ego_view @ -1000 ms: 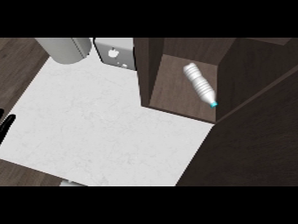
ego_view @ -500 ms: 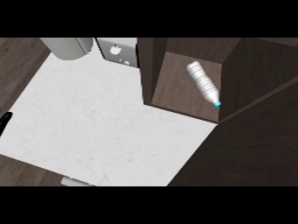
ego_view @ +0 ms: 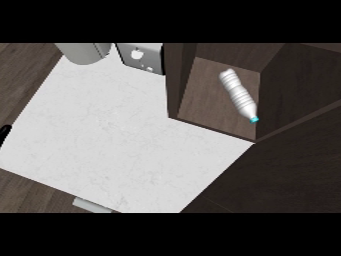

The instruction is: Pick up the bottled water, place it into the cabinet and close the cabinet

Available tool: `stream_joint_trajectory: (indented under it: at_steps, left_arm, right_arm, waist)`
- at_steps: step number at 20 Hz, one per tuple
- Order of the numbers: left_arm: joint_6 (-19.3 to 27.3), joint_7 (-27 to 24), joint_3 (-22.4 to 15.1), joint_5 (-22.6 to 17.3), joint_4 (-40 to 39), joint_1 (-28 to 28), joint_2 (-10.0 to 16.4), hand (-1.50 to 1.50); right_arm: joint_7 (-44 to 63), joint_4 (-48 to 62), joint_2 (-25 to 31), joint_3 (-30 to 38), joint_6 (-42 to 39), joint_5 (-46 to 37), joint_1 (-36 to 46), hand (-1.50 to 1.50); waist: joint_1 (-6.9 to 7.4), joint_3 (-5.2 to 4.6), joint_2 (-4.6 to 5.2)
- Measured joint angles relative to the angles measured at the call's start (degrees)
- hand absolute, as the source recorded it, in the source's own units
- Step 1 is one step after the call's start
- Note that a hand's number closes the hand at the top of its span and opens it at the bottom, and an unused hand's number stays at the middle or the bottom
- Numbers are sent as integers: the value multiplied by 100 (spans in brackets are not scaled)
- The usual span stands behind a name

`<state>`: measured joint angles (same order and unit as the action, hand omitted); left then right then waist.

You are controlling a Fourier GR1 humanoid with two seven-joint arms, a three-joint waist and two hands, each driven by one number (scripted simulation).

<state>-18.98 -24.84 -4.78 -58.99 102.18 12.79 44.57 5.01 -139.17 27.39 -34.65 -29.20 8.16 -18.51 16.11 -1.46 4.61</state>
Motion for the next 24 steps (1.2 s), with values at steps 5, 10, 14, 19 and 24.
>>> stream_joint_trajectory:
  at_steps: [5, 10, 14, 19, 24]
  left_arm:
    - [-47, 32, 5, -11, -75, -43, 24, -150]
    - [-84, 51, 13, -26, -135, -77, 31, -150]
    - [-125, 72, -6, -44, -173, -93, 26, -150]
    - [-132, 85, 13, -60, -257, -116, 20, -150]
    - [-186, 86, 12, -93, -336, -98, -11, -150]
  right_arm:
    - [439, 196, -210, 185, 138, 71, 537, 150]
    - [962, 596, -327, 398, 138, 149, 1239, 150]
    - [1309, 1049, -527, 608, 191, 294, 1839, 150]
    - [1777, 1819, -934, 787, 378, 469, 2652, 150]
    - [2315, 2870, -1583, 1004, 889, 426, 3703, 150]
  waist:
    - [-9, 0, -20]
    - [18, 6, -52]
    - [10, 13, -81]
    - [-13, 36, -111]
    - [-69, 63, -152]
